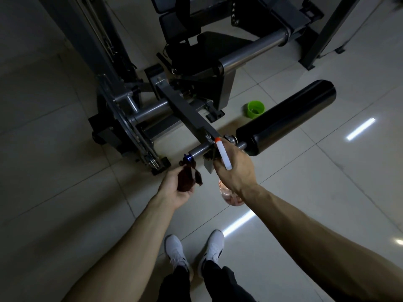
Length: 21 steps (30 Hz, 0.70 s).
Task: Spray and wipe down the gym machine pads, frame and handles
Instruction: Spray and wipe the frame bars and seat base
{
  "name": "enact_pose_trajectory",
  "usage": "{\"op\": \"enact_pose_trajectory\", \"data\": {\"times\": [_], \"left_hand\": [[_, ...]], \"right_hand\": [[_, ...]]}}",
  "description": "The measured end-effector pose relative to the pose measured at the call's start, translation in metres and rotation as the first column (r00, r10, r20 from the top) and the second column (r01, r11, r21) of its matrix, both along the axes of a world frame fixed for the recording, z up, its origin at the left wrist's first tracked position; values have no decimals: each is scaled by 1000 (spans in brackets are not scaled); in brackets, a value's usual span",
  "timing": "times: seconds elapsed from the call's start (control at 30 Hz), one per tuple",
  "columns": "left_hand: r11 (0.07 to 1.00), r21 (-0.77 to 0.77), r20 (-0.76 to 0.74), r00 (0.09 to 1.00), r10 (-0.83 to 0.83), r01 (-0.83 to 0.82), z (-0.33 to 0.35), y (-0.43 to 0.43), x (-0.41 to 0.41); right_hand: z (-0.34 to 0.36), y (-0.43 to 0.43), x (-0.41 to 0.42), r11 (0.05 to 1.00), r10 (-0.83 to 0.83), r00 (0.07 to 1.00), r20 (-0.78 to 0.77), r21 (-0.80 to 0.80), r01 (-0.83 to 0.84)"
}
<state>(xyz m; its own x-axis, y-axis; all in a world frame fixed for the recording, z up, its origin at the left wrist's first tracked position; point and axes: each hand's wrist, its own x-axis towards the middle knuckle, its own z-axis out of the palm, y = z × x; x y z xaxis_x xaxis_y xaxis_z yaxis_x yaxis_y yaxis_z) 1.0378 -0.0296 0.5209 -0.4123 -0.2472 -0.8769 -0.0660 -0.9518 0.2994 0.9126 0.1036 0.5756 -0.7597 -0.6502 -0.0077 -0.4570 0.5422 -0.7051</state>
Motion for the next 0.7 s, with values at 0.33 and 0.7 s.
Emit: {"op": "enact_pose_trajectory", "data": {"times": [0.33, 0.7], "left_hand": [[969, -116, -130, 964, -234, 219, -9, -31, 3], [-330, -678, 699, 439, -564, 656, 48, -75, -21]], "right_hand": [[-3, -1, -1, 1000, -5, 1000, 11, -6, 5], [4, -3, 5, 999, -48, 998, 39, -16, 48]]}}
